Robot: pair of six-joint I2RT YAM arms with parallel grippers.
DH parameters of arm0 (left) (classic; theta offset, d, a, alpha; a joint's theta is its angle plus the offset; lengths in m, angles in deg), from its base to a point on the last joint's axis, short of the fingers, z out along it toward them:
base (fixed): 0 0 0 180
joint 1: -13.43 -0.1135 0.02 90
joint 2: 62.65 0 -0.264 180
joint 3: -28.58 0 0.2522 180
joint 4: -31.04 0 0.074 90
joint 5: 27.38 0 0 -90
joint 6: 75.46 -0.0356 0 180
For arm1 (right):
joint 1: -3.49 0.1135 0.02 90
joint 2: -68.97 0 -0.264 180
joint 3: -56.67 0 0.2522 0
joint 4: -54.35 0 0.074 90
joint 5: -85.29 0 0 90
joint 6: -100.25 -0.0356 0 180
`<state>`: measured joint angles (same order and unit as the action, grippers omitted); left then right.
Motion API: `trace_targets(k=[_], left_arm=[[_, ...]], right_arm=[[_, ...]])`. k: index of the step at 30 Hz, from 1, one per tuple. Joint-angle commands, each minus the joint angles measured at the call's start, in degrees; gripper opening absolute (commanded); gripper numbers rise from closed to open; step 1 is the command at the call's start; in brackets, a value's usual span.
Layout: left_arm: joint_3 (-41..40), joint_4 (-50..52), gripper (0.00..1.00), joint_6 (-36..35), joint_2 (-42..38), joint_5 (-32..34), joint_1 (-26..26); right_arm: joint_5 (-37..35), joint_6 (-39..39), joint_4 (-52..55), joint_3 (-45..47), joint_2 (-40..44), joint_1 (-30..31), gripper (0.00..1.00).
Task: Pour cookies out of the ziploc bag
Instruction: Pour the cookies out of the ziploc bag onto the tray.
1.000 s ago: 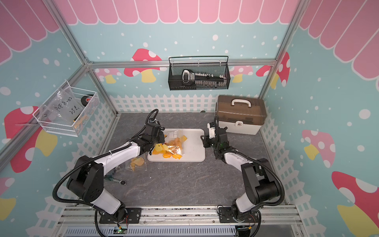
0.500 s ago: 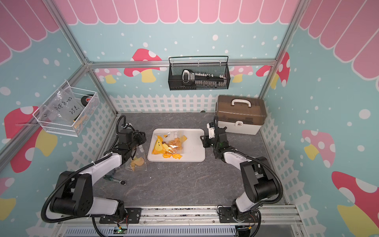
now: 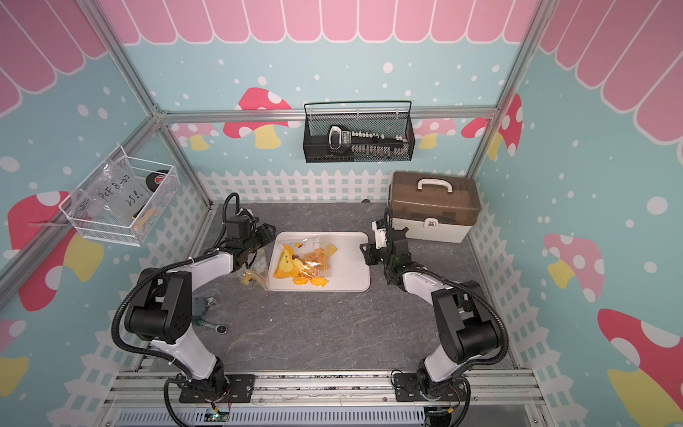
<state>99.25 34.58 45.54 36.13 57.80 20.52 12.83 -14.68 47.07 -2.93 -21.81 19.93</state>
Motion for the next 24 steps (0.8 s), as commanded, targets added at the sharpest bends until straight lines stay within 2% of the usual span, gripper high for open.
trace_targets(k=[1, 4, 8, 10, 15, 21, 24], left_arm=[[-1.03, 1.44, 0.58, -2.86, -3.04, 3.87, 1.70], [2.71, 7.15, 0.58, -4.65, -1.00, 4.35, 2.83], [5.85, 9.44, 0.58, -4.81, 4.38, 3.12, 2.84], [6.28, 9.43, 0.58, -4.72, 6.04, 2.54, 2.67], [8.39, 11.21, 0.66, -4.52, 8.48, 1.41, 2.22], [8.79, 9.29, 0.67, -2.49, 11.78, -1.24, 2.22], [8.90, 7.61, 0.64, -1.44, 12.74, -2.48, 2.31]], right_arm=[[0.61, 0.14, -0.28, -1.70, -0.97, -0.28, 0.32], [0.43, 0.14, -0.14, -1.57, -0.88, -0.30, 0.32], [0.03, 0.14, -0.23, -1.12, -0.32, -0.28, 0.32], [-0.13, 0.14, -0.23, -1.12, -0.31, -0.28, 0.32], [-0.12, 0.13, -0.14, -1.43, -0.55, -0.28, 0.32], [-0.19, 0.05, -0.03, -1.52, -0.62, -0.27, 0.31], [-0.05, 0.14, -0.06, -1.60, -0.88, -0.28, 0.31]])
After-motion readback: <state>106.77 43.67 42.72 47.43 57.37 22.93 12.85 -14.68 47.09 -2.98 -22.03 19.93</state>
